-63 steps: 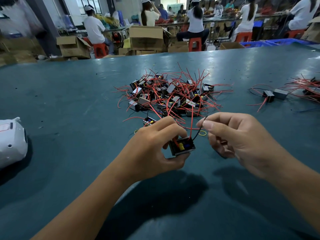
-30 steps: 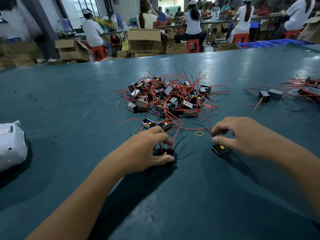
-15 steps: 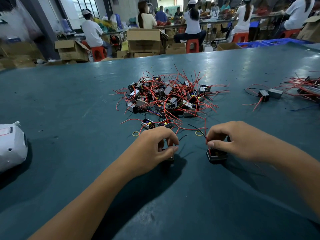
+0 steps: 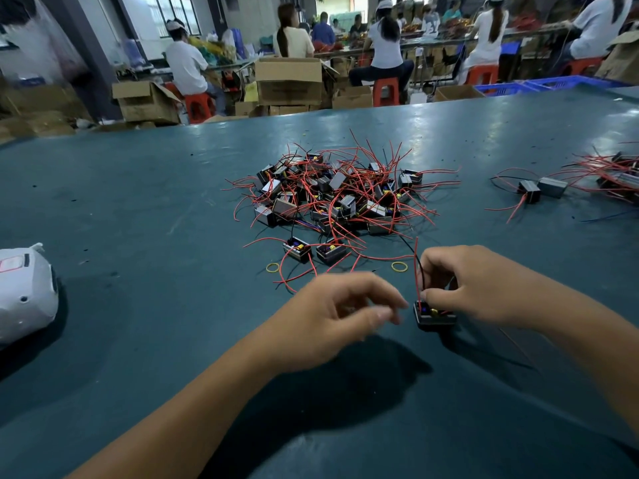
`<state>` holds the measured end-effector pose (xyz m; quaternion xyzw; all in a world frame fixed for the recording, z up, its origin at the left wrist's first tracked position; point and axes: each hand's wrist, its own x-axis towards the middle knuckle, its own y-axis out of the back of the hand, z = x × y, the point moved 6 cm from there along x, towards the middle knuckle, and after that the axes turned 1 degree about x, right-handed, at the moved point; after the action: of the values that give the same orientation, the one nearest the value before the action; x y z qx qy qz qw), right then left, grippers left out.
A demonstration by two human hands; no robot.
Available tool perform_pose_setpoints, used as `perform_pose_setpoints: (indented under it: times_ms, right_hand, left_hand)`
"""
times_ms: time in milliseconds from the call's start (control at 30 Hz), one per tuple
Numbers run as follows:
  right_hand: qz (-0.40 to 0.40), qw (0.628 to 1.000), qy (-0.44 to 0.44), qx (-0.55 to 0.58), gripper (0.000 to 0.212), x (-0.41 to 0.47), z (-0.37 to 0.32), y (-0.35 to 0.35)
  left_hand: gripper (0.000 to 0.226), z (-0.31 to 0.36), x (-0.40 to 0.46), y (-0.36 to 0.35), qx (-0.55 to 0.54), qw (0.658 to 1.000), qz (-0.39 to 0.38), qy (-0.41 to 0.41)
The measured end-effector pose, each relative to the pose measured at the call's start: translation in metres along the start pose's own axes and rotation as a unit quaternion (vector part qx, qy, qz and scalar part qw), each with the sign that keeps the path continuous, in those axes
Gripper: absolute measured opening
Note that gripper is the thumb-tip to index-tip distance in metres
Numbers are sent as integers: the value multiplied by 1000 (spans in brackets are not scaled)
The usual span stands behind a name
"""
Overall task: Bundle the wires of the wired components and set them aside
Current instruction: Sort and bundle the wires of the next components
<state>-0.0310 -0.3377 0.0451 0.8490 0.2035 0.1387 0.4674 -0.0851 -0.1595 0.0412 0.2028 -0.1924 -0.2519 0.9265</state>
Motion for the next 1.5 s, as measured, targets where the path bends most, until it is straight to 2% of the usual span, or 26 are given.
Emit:
perform_pose_setpoints:
  times_ms: [67,133,333,500,667,867,1067,1167,1300,1500]
  right_hand:
    - [-2,1000,8,7,14,0,-1,0]
    - [-12,999,15,30,14,-2,-2,3]
    - [-50,993,33,105,8,-6,-5,11]
    - [-56,993,53,90,10,-8,-9,14]
    - [-68,992,66,78,17,-10,-14,13]
    - [-69,992,74,69,29,-11,-19,12]
    - [-74,993,78,51,30,-14,-21,11]
    - [-70,993,83,42,26,-16,-22,12]
    - [-90,993,73,29,19,-16,-21,10]
    - [-98,993,72,-3,16,-16,-16,9]
  left_hand:
    - [18,5,1,-16,119,992,-27,-42]
    - [25,10,2,-26,191,978,-31,-82]
    - [38,6,5,-32,270,958,-34,-90]
    - [41,2,9,-27,264,962,-16,-61]
    - [40,4,9,-29,274,959,-20,-69]
    - [20,13,4,-7,246,959,103,-92]
    - [38,3,9,-26,270,960,5,-71]
    - [36,1,10,-27,275,960,7,-57]
    - [25,7,10,-23,265,961,52,-67]
    - [30,4,11,-28,261,964,29,-50]
